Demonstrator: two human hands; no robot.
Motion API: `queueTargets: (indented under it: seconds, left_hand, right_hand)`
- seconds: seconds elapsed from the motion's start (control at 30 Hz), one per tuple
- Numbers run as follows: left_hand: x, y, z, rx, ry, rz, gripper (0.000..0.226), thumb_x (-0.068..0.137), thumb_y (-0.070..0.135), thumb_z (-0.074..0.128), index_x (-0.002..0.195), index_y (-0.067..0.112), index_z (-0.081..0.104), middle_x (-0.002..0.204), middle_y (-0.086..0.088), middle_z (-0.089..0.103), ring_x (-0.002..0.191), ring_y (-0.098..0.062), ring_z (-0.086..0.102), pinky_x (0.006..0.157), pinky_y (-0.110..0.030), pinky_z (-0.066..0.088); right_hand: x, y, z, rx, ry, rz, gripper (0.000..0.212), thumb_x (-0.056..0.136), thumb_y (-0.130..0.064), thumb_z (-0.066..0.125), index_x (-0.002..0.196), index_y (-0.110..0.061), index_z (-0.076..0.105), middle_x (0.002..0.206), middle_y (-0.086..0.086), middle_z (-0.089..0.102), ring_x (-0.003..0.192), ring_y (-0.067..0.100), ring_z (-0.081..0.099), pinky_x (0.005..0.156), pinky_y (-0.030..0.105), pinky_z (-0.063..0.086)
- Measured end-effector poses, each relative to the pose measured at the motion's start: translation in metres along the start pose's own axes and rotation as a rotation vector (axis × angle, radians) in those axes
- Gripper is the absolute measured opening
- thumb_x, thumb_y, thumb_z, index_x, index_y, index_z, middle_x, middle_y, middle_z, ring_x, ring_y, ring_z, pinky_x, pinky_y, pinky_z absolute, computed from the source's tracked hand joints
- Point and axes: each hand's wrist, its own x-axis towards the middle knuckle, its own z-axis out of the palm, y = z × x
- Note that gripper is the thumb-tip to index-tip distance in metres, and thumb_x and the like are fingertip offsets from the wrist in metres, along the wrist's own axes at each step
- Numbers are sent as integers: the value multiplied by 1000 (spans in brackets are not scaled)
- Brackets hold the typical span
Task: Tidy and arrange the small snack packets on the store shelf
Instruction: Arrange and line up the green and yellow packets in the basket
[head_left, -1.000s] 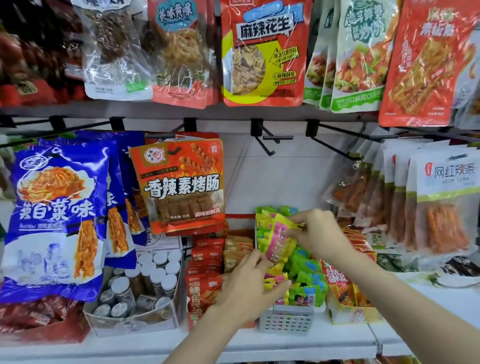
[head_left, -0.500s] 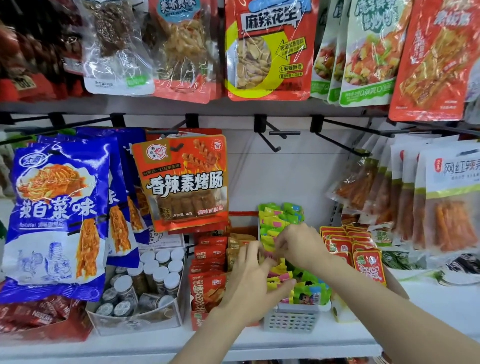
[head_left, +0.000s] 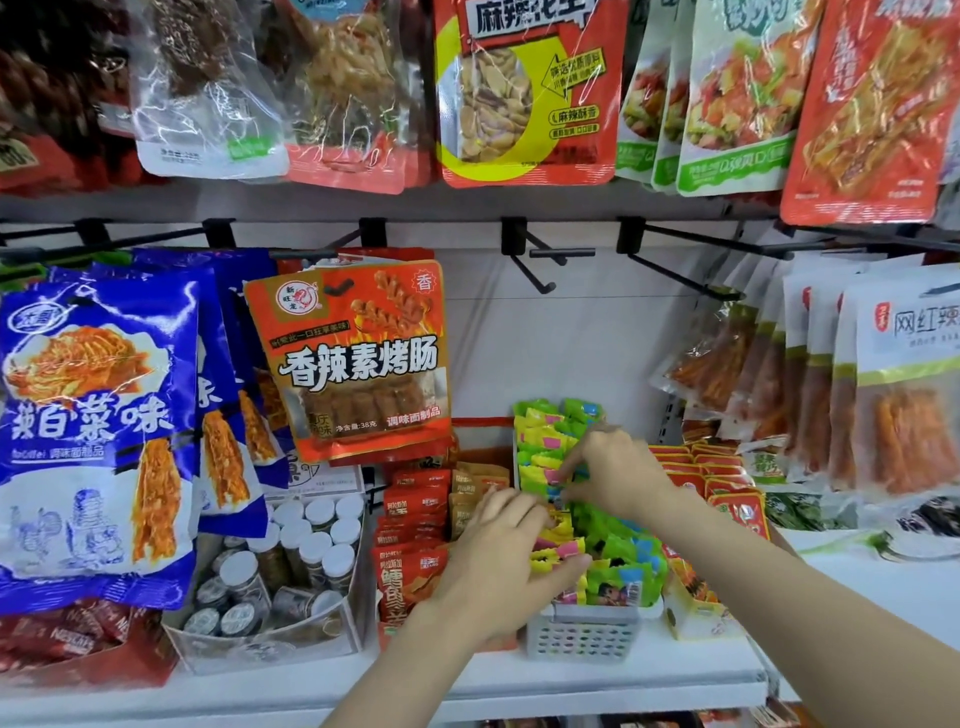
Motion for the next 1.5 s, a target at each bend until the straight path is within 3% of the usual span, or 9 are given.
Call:
queueTargets:
  seconds: [0.37, 0.57, 0.67, 0.77, 0.87, 1.0, 1.13, 1.23, 1.5]
  left_hand:
    - [6, -1, -2, 51, 24, 16, 62, 87, 74, 38, 108, 21, 62, 116, 10, 60, 120, -10, 47, 122, -36, 14]
    - [6, 6, -9, -4, -168, -111, 70, 84, 77, 35, 125, 23, 54, 132, 5, 56, 125, -16, 45, 106, -37, 36]
    - [6, 14, -20, -175, -281, -251, 66, 83, 76, 42, 128, 28, 49, 136, 4, 50, 128, -15, 42, 105, -37, 38]
    - [2, 23, -32, -462, -207, -398, 59, 89, 64, 55, 135, 29, 44, 137, 7, 51, 129, -13, 46, 103, -27, 38]
    - [0, 37, -50, -713, -36, -464, 51, 91, 47, 63, 134, 34, 39, 128, 29, 49, 122, 4, 47, 93, -3, 34]
    - [-1, 56, -72, -893, -29, -386, 50, 93, 23, 67, 139, 16, 49, 137, 8, 55, 126, -4, 51, 109, -27, 40]
    - [-14, 69, -87, -1008, 70, -347, 13, 89, 13, 69, 101, 9, 73, 100, -6, 76, 89, -13, 71, 82, -29, 57]
    - [-27, 72, -94, -1104, 131, -410, 25, 78, 28, 73, 88, 5, 76, 83, -10, 75, 68, -18, 71, 66, -31, 59]
    - [-43, 78, -109, -1256, 96, -498, 25, 97, 12, 56, 107, -8, 68, 92, -16, 69, 69, -21, 71, 67, -26, 59]
  right_hand:
    - [4, -5, 17, -100, 133, -73, 21, 84, -41, 70, 101, -29, 74, 128, -6, 52, 125, 20, 42, 96, 35, 36]
    - [-40, 22, -39, 250, 320, -88, 16, 84, -29, 75, 80, -15, 69, 71, 2, 71, 69, 20, 69, 71, 29, 51]
    - [-57, 30, -69, 393, 472, -46, 16, 80, -24, 79, 75, -19, 65, 68, 0, 73, 66, 10, 69, 71, 20, 50]
    - [-65, 31, -88, 542, 541, -17, 12, 78, -19, 81, 87, -15, 74, 73, -5, 71, 63, -7, 65, 69, 2, 46]
    - [-71, 26, -104, 645, 519, -19, 20, 79, -22, 80, 99, -20, 76, 80, -6, 73, 63, -8, 66, 70, 9, 53]
    - [-76, 15, -127, 848, 426, -7, 17, 81, -19, 78, 97, -23, 74, 75, 0, 75, 55, 5, 67, 50, 11, 47]
    - [-82, 10, -141, 1047, 405, 44, 12, 82, -12, 77, 89, -22, 73, 55, -5, 67, 42, 4, 53, 41, 11, 40]
    - [-87, 12, -142, 1026, 403, 88, 9, 85, -14, 75, 87, -23, 75, 48, -7, 61, 42, 7, 47, 37, 12, 33]
    - [-92, 12, -135, 1013, 386, 175, 16, 88, -17, 72, 103, -14, 77, 51, -6, 60, 48, 12, 47, 43, 14, 35]
